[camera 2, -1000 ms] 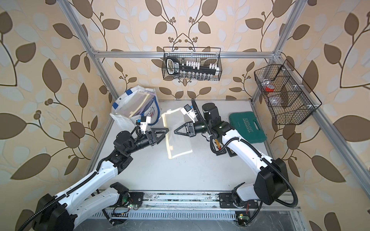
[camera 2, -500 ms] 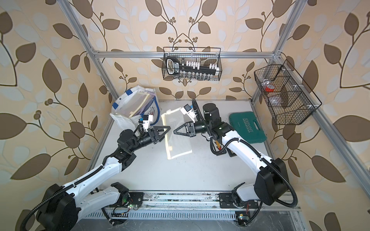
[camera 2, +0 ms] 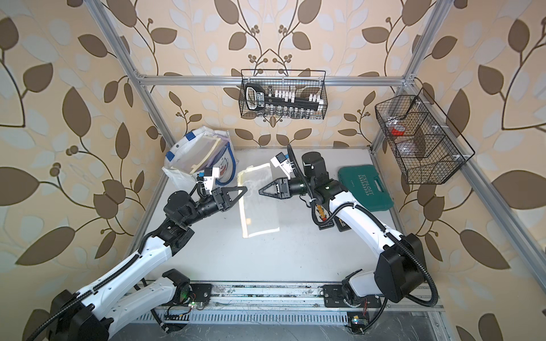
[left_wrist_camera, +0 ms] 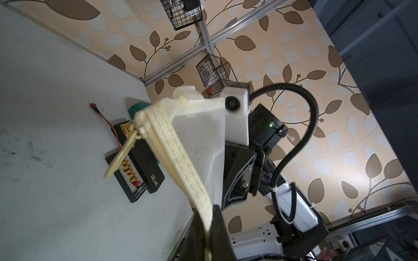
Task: Put the pencil pouch into the canvas bag
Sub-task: Pick up the pencil pouch from the center of the board, then place the pencil pouch in the canvas bag.
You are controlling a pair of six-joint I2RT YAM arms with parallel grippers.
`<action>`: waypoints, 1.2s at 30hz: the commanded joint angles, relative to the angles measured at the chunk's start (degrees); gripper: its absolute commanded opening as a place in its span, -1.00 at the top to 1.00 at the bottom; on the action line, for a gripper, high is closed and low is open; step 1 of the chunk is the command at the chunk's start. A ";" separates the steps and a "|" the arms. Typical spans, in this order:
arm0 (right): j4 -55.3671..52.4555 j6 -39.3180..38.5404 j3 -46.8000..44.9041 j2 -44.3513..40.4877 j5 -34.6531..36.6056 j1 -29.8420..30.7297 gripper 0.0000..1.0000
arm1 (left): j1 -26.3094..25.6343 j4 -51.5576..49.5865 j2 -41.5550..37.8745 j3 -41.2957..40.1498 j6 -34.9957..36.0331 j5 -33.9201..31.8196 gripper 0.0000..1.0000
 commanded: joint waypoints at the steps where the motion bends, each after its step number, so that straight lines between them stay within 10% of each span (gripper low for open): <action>1: -4.46 -1.39 2.48 -0.46 4.48 -1.88 -0.25 | 0.69 -17.36 -3.87 8.99 13.85 -5.22 1.00; 7: -15.97 -7.11 8.92 0.83 11.96 -2.58 -0.75 | 0.71 -59.00 5.97 35.05 38.26 -31.89 1.00; 12: -18.56 -8.09 10.89 0.92 13.04 -2.57 -0.99 | 3.23 -72.36 20.33 56.03 55.00 -54.60 1.00; 27: -22.41 -10.56 12.58 -0.44 14.17 -3.29 -0.99 | 10.01 -39.42 46.05 68.88 101.44 -78.94 1.00; 36: -22.41 -10.30 12.58 0.13 13.12 -4.54 -0.98 | 9.94 -33.26 49.59 67.26 104.88 -79.70 1.00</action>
